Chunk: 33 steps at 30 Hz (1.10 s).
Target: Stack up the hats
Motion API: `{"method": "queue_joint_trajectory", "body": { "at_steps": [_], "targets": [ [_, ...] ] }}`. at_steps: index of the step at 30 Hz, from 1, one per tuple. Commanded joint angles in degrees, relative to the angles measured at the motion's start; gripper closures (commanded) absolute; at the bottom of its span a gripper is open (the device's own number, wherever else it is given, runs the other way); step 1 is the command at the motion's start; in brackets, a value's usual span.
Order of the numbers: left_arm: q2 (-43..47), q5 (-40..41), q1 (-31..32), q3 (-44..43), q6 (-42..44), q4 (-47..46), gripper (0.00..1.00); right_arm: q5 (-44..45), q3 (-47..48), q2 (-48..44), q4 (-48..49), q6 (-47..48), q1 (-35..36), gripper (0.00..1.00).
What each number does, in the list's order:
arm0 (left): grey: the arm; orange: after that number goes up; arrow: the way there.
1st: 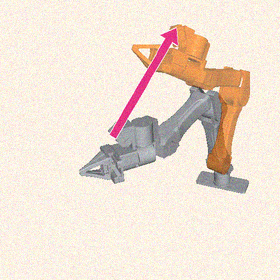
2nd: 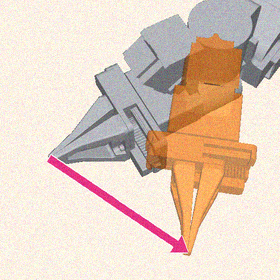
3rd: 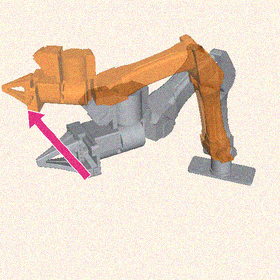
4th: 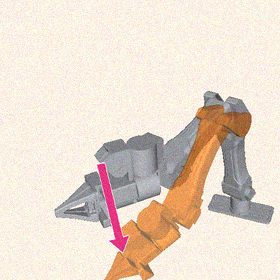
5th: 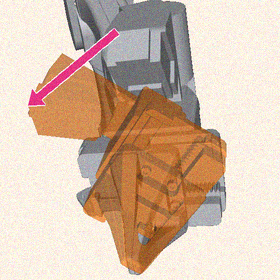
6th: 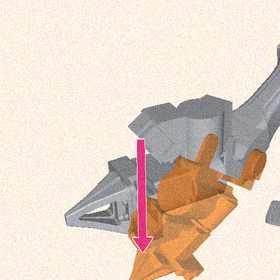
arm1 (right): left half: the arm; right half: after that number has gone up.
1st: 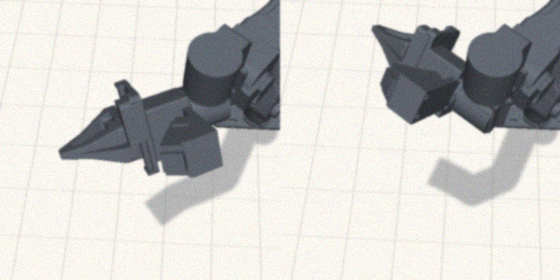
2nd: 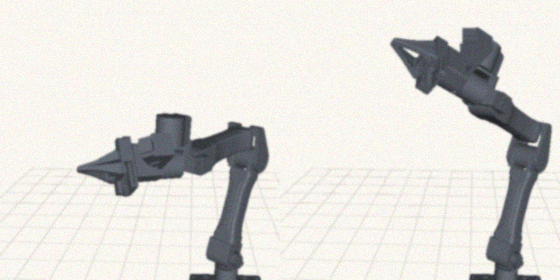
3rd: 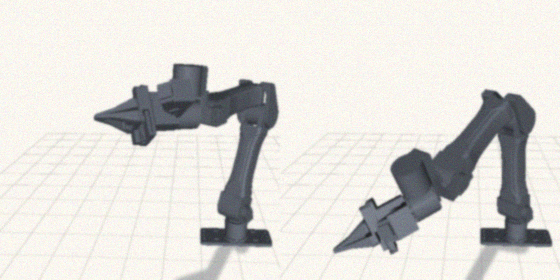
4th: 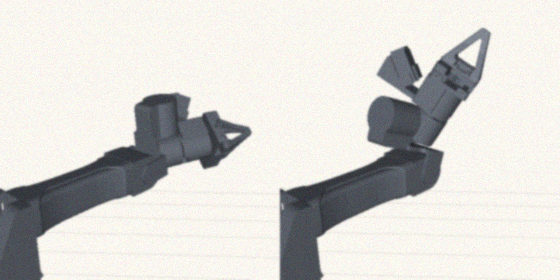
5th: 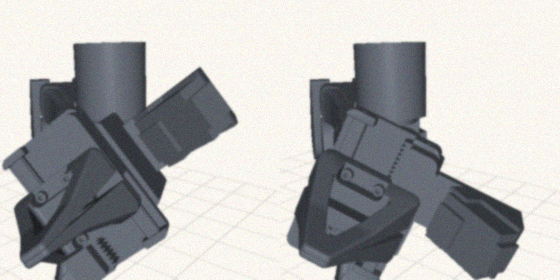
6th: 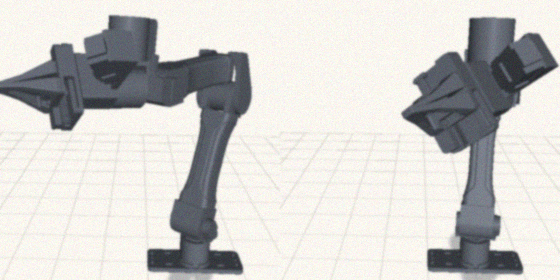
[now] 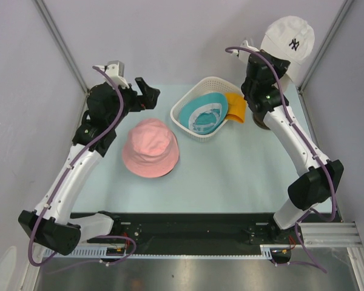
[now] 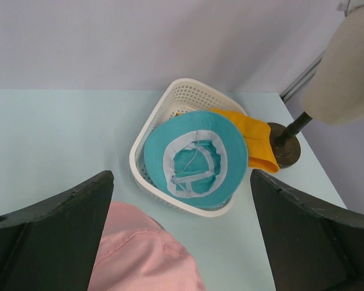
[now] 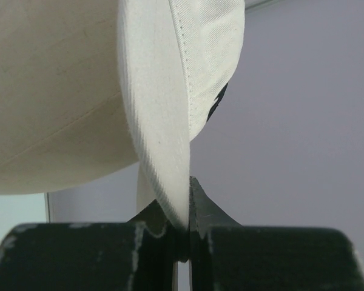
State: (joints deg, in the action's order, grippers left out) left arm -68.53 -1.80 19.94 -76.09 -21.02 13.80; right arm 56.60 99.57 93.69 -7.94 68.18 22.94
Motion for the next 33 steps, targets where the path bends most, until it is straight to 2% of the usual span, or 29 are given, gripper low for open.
{"method": "queue_joint_trajectory", "body": {
  "at_steps": [1, 11, 21, 24, 33],
  "targets": [
    [2.35, -1.01, -0.43, 0.77, -0.96, -2.29, 0.0, 1.93, -1.65, -3.07, -1.64, 3.7, -0.62, 1.0],
    [3.49, -1.27, -0.43, 2.09, -0.7, -2.11, 0.0, 0.19, -2.19, -6.15, 6.97, 11.35, -8.08, 1.0],
    [4.28, -1.01, -0.43, 3.23, -0.78, -2.11, 0.0, -4.65, -4.73, -7.91, 11.2, 18.82, -6.15, 1.0],
    [4.46, -1.01, -0.43, 3.67, -0.78, -1.94, 0.0, -5.27, -4.56, -8.08, 9.45, 18.31, -5.01, 1.0],
    [5.43, -0.75, -0.52, 4.55, -0.78, -1.85, 0.0, -5.71, -6.49, -9.93, -6.18, 11.37, -1.85, 1.0]
  ]
}}
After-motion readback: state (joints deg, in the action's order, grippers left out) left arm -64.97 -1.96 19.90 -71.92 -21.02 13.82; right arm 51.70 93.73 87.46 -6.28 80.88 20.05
